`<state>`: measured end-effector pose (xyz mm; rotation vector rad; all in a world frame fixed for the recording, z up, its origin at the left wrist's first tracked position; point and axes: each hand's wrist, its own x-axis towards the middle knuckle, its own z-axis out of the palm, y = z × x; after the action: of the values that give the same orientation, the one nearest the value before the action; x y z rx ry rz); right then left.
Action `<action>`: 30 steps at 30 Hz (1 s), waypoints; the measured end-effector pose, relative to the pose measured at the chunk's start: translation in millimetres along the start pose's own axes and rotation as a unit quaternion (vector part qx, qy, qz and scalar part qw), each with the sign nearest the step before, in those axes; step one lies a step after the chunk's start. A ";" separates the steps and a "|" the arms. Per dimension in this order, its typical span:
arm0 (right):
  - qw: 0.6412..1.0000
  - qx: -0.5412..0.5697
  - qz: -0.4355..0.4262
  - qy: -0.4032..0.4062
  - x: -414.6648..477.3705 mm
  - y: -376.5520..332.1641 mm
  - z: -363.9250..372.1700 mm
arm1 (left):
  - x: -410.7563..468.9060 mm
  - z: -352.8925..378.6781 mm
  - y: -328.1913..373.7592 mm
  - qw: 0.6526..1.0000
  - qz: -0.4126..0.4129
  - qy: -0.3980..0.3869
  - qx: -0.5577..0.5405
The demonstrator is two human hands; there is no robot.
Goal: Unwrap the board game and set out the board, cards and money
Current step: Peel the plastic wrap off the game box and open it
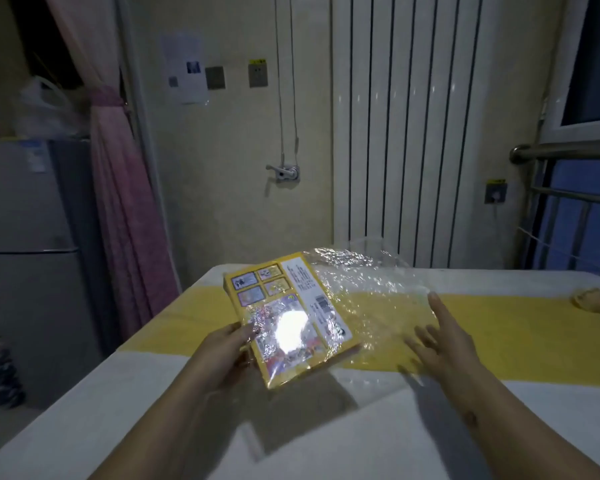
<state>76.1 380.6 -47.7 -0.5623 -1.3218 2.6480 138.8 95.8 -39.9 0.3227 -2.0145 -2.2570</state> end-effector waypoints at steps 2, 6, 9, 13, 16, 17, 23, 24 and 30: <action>0.997 0.012 0.069 -0.018 -11.7 21.5 6.5 | 2.5 -2.1 -4.8 1.000 -0.021 0.015 -0.011; 0.975 -0.102 0.122 -0.157 -40.1 55.0 29.9 | 4.0 -8.3 -10.8 0.997 -0.054 0.030 -0.035; 0.984 -0.137 0.022 -0.110 -27.8 59.8 44.4 | 0.5 -16.6 -8.5 0.996 -0.051 0.053 -0.052; 0.997 -0.070 -0.017 -0.034 -3.1 53.4 59.5 | 0.9 -49.0 -3.5 0.988 -0.027 0.130 -0.084; 0.997 -0.074 0.029 -0.026 4.4 61.4 75.2 | 0.6 -80.9 1.8 0.966 0.001 0.212 -0.144; 0.994 -0.093 0.040 -0.031 6.9 67.7 80.7 | -0.2 -91.1 3.4 0.959 0.014 0.233 -0.158; 0.964 -0.221 0.075 -0.124 13.0 126.9 133.6 | -5.6 -136.7 13.1 0.949 0.056 0.275 -0.143; 0.960 -0.238 0.069 -0.134 13.9 133.7 143.8 | -6.0 -139.5 14.4 0.950 0.053 0.275 -0.141; 0.907 -0.409 -0.066 -0.078 19.1 150.0 171.1 | 0.5 -147.8 4.8 0.951 0.044 0.263 -0.154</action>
<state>0.4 167.3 -78.1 -0.3081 -2.4182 1.9620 170.9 -48.1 -50.4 0.6989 -1.3658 -2.0931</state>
